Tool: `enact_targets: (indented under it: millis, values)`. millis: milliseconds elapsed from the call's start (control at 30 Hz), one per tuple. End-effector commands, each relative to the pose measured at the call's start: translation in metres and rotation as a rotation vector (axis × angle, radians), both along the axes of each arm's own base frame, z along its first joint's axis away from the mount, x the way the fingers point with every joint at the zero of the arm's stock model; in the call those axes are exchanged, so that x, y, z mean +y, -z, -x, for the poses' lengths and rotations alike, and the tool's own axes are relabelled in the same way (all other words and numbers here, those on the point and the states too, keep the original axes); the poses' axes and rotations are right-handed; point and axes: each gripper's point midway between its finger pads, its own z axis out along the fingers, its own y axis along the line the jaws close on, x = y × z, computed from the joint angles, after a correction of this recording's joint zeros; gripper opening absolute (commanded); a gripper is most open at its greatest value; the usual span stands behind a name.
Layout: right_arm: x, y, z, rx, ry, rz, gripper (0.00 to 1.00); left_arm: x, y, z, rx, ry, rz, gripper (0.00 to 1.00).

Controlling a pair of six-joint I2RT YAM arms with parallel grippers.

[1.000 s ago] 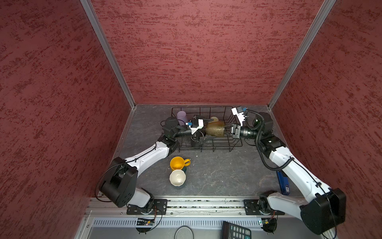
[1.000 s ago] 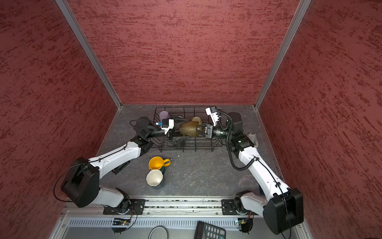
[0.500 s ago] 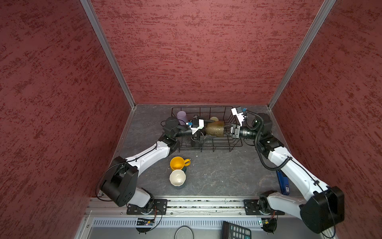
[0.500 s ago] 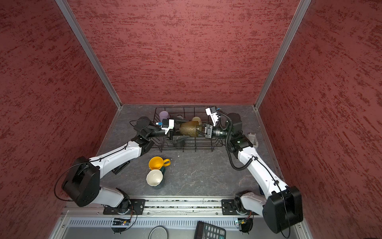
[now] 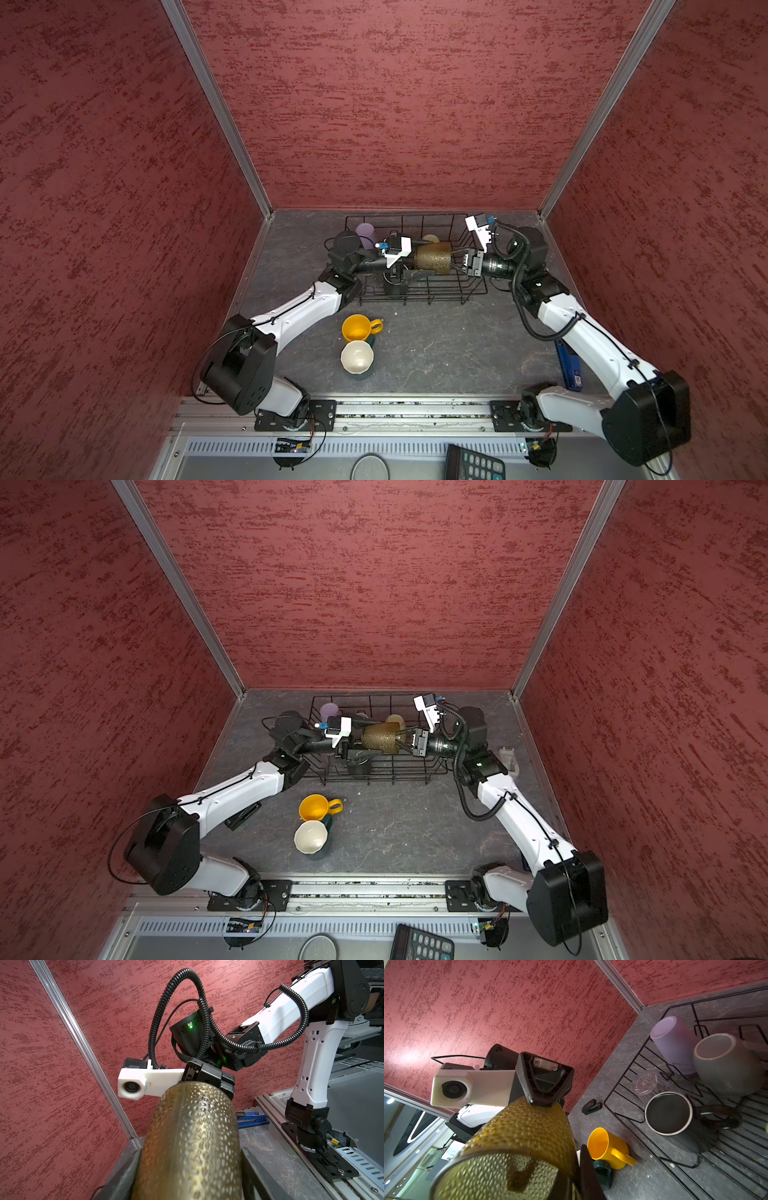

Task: Load cups into a dish rack
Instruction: Pick up the cup from the bottom-center of the table.

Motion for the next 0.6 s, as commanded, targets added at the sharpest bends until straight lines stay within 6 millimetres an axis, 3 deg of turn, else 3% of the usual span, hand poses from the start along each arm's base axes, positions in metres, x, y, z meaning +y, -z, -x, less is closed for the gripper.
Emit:
enact_targets:
  millis: [0, 167, 267, 433, 567]
  values:
    - [0.001, 0.005, -0.005, -0.015, 0.017, 0.013, 0.11, -0.005, -0.010, -0.003, -0.001, -0.013, 0.009, 0.32]
    - [-0.003, 0.009, -0.016, -0.011, 0.083, 0.043, 0.31, -0.004, -0.012, -0.007, 0.014, -0.044, 0.026, 0.19]
    - [-0.010, 0.009, -0.024, -0.022, 0.154, 0.063, 0.39, -0.002, -0.014, -0.008, 0.021, -0.058, 0.035, 0.01]
    - [-0.039, 0.015, -0.045, -0.026, 0.373, 0.143, 0.52, -0.001, -0.012, -0.015, 0.040, -0.093, 0.020, 0.00]
    - [-0.081, 0.026, -0.060, -0.023, 0.622, 0.269, 0.69, -0.002, -0.011, -0.030, 0.122, -0.150, -0.016, 0.00]
